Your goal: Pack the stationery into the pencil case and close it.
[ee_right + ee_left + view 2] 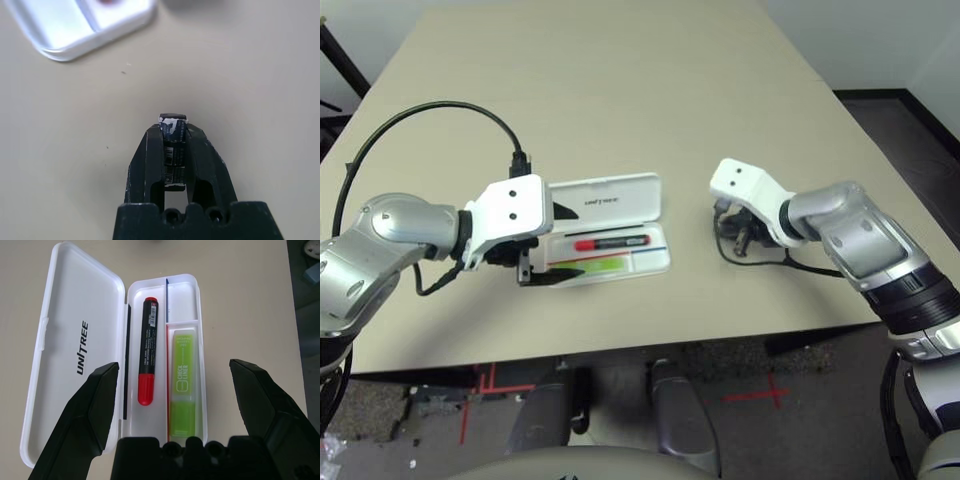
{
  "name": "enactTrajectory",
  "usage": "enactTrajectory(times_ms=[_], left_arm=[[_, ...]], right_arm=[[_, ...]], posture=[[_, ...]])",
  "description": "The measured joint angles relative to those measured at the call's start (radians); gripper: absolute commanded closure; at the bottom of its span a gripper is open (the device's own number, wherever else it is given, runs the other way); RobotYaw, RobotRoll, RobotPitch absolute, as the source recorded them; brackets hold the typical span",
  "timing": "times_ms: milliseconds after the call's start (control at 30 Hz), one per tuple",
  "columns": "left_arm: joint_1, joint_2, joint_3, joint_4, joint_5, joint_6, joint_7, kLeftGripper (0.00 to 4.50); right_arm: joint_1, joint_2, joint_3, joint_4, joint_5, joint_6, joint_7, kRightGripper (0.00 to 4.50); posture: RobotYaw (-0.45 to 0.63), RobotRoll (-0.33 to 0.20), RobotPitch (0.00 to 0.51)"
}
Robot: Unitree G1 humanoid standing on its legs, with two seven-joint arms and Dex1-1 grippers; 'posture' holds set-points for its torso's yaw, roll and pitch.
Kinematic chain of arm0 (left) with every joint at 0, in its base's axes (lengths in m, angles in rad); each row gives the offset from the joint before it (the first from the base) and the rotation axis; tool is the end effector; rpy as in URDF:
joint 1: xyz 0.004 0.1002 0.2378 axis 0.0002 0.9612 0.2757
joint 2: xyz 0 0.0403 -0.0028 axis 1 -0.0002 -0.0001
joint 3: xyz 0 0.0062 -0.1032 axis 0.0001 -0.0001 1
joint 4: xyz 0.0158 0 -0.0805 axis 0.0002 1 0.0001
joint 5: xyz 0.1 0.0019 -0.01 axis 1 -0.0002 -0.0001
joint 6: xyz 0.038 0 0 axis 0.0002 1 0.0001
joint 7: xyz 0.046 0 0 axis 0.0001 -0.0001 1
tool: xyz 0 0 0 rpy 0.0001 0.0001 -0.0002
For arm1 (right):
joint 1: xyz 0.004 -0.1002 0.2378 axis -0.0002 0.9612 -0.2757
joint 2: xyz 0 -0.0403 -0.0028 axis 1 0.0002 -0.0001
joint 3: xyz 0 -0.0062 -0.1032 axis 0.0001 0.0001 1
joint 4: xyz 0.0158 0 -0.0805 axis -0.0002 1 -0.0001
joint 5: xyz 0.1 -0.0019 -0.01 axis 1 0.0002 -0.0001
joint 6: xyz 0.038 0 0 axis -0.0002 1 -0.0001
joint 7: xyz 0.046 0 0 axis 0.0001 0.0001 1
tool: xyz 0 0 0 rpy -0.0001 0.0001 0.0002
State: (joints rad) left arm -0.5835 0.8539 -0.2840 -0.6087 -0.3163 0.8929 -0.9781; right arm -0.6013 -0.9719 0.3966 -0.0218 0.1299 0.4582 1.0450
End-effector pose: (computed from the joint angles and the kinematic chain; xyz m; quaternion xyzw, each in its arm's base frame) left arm 0.2252 0.1675 0.2261 0.3369 0.1306 -0.5555 0.7489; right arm 0.2771 -0.2356 0.1939 -0.3919 0.2310 0.4639 0.7601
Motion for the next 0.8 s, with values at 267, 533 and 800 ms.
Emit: enactTrajectory(times_ms=[267,533,800], left_arm=[[0.0,0.0,0.0,0.0,0.0,0.0,0.001,0.0],[0.0,-0.007,-0.002,0.0,0.0,0.0,0.003,0.0],[0.0,-0.009,-0.009,-0.001,0.001,0.0,0.01,0.0]], right_arm=[[0.001,0.021,-0.028,-0.002,-0.014,-0.191,0.129,4.2],[-0.025,0.099,-0.022,-0.04,-0.022,-0.207,0.203,4.2],[-0.069,0.2,0.002,-0.034,-0.078,-0.211,0.221,4.2]], posture=[[-0.03,0.0,0.152],[-0.03,0.0,0.152],[-0.01,0.0,0.153]])
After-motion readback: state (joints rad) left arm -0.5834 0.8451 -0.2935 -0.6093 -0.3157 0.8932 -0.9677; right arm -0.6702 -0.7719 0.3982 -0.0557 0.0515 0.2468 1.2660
